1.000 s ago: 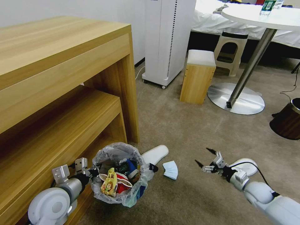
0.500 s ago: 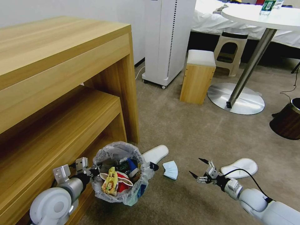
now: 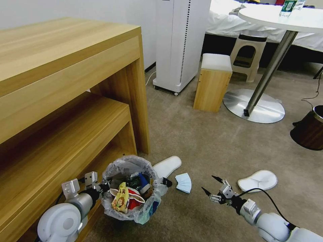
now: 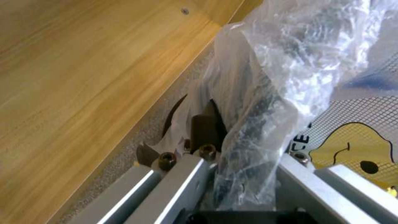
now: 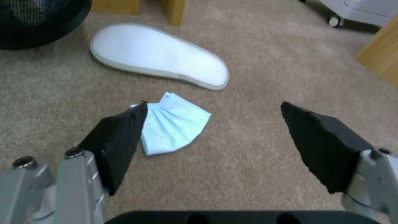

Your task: Pick up the trash bin and place the garbage on the floor into it.

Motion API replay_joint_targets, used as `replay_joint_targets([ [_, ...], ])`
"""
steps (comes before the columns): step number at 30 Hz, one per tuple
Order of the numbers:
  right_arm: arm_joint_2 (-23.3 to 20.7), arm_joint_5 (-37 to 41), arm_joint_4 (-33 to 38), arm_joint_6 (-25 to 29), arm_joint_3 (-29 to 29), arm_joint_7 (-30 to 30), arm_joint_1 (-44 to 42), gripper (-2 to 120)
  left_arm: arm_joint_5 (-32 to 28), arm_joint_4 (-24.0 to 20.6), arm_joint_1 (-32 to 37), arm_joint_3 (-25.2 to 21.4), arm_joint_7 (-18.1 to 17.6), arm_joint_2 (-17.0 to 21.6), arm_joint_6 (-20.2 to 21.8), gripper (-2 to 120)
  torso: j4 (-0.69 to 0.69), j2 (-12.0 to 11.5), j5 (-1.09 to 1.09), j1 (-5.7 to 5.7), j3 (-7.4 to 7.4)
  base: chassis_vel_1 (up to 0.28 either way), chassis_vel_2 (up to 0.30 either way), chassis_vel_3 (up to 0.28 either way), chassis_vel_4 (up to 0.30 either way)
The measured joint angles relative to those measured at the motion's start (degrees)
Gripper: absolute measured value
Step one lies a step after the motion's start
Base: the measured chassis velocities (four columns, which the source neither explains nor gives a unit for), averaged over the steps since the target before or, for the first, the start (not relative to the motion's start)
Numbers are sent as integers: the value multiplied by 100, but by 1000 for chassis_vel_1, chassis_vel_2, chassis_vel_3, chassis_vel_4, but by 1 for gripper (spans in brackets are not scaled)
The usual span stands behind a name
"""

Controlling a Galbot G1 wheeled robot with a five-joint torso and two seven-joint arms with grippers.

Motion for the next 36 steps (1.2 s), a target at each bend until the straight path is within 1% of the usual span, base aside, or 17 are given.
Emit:
replay_joint_targets([
  [5,20,83,-87,-105,-121,210,75,89,5,13,6,-14,11,0,0,0,0,0,-1,0,0,0,0,0,0],
  [8,115,72,-222,-276,-169,554,131,92,13,47,5,-26,16,0,-9,0,0,0,0,0,0,0,0,0,0],
  [9,115,72,-222,-276,-169,554,131,92,13,47,5,-26,16,0,-9,0,0,0,0,0,0,0,0,0,0],
  [11,273,17,-374,-428,-207,828,217,92,37,73,4,-22,27,-22,-17,0,0,0,-2,0,0,0,0,0,0],
  [15,508,-56,-578,-552,-326,1063,335,92,64,77,-1,0,40,-51,-24,0,0,0,-1,0,0,0,0,0,0],
  [16,508,-56,-578,-552,-326,1063,335,92,64,77,-1,0,40,-51,-24,0,0,0,-1,0,0,0,0,0,0],
  [22,865,-102,-921,-654,-722,1222,671,90,59,37,12,-7,41,-50,-26,0,0,0,-1,0,0,0,0,0,0],
  [27,1051,-121,-1099,-670,-948,1258,872,89,57,0,34,-18,38,-59,-26,0,0,0,0,0,0,0,0,0,0],
  [29,1194,-107,-1204,-712,-1121,1295,1039,86,57,-22,52,-34,36,-66,-26,0,1,0,-3,0,0,0,0,0,0],
  [31,1261,-106,-1255,-760,-1188,1316,1090,86,57,-36,56,-37,32,-70,-26,0,0,0,-1,0,0,0,0,0,0],
  [34,1507,-192,-1599,-786,-1414,1396,1250,86,53,-77,66,-48,21,-74,-26,0,0,0,0,0,0,0,0,0,0],
  [36,1567,-209,-1673,-774,-1467,1414,1276,86,50,-88,66,-52,18,-74,-26,0,0,0,-1,1,1,0,0,0,0],
])
